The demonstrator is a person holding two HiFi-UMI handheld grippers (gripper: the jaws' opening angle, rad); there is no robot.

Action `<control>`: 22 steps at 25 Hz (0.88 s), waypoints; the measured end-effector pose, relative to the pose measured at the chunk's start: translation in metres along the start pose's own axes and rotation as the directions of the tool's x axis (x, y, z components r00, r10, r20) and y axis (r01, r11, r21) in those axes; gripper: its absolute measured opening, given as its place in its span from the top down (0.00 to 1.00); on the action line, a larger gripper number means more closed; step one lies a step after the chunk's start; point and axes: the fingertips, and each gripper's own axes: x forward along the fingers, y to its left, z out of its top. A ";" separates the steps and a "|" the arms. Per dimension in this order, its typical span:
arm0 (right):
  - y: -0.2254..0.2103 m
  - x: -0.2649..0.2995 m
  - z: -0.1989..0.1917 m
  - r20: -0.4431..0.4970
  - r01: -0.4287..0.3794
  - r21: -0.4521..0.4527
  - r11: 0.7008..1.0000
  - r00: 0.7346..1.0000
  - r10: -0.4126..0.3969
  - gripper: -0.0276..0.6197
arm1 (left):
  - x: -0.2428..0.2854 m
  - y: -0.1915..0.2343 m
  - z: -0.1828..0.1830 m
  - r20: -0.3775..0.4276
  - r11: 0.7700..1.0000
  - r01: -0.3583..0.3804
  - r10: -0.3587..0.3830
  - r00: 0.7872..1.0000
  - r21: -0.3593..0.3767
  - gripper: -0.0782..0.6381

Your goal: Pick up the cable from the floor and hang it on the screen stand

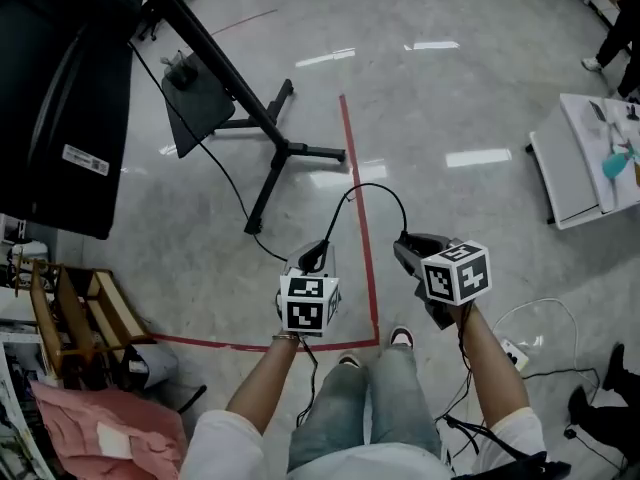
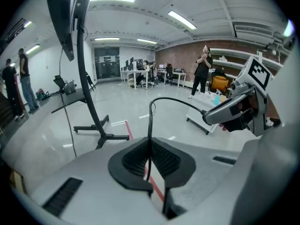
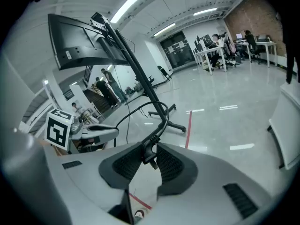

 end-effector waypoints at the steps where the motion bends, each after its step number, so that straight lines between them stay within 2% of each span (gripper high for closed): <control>1: 0.014 -0.013 0.010 -0.002 -0.002 -0.004 1.000 1.000 0.002 0.79 | -0.019 -0.003 0.010 0.005 1.000 0.000 0.000 1.000 -0.012 0.87; 7: 0.096 -0.081 0.073 -0.004 -0.019 -0.078 0.997 1.000 0.019 0.79 | -0.126 -0.007 0.081 0.081 0.995 -0.023 0.032 0.996 -0.102 0.87; 12: 0.162 -0.126 0.121 0.042 -0.047 -0.149 0.988 0.998 0.054 0.79 | -0.209 0.003 0.130 0.156 0.988 -0.068 0.089 0.984 -0.135 0.87; 17: 0.229 -0.163 0.153 0.086 -0.079 -0.258 0.963 0.991 0.104 0.79 | -0.285 0.008 0.159 0.264 0.983 -0.053 0.099 0.959 -0.177 0.87; 22: 0.290 -0.181 0.185 0.109 -0.116 -0.363 0.924 0.980 0.166 0.80 | -0.343 0.019 0.190 0.367 0.983 -0.082 0.139 0.920 -0.165 0.87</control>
